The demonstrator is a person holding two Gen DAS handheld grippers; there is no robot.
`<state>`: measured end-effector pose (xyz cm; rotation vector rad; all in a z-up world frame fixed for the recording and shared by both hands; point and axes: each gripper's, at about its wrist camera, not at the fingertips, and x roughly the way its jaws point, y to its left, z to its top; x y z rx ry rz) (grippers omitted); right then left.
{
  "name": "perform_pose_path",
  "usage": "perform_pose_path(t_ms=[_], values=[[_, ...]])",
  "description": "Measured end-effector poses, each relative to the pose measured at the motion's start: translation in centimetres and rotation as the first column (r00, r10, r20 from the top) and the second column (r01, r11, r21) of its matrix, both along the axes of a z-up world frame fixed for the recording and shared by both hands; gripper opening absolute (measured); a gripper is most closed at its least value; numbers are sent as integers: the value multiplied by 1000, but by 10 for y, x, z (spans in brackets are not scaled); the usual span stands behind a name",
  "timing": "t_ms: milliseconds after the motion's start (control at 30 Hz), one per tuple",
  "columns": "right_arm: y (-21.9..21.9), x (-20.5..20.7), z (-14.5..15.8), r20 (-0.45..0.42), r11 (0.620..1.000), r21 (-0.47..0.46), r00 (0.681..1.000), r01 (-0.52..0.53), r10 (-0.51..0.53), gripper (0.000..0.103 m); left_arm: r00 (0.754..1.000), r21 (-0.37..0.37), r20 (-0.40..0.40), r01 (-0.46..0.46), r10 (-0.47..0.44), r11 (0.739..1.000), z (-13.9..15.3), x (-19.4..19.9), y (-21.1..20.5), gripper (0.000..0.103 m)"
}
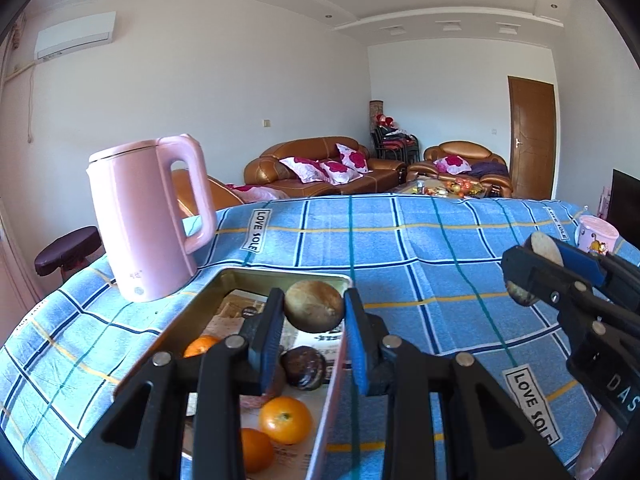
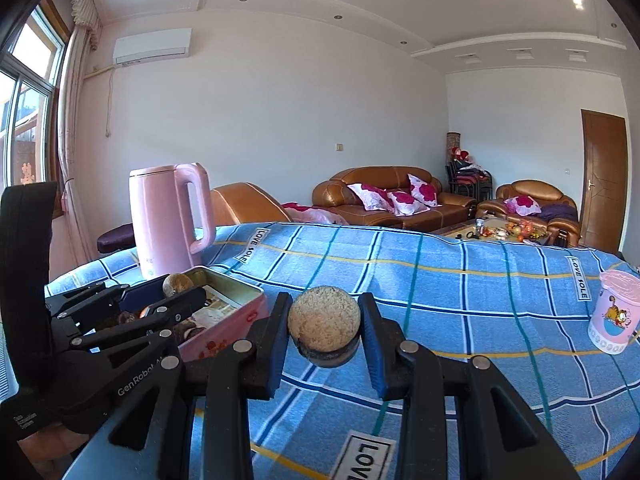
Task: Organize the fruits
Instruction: 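Carry the tan fruit with the left tool while the right tool carries the cake over the tin box, then open the left tool over the box while the right tool releases the cake into it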
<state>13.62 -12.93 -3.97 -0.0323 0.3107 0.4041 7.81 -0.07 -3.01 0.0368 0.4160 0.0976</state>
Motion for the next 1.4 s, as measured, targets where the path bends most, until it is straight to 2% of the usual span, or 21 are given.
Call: perform_pose_path(t_ms=[300, 667, 967, 1400], values=[[54, 2, 14, 6, 994, -27, 994, -111, 111, 36, 996, 17, -5, -86, 86, 996, 8, -5, 40, 32], [95, 17, 10, -37, 984, -37, 984, -177, 176, 36, 983, 31, -79, -165, 167, 986, -5, 10, 75, 32], [122, 34, -2, -95, 978, -60, 977, -198, 192, 36, 977, 29, -124, -173, 175, 984, -14, 20, 85, 32], [135, 50, -17, -150, 976, -83, 971, -201, 187, 36, 972, 29, -156, -175, 177, 984, -23, 27, 90, 32]])
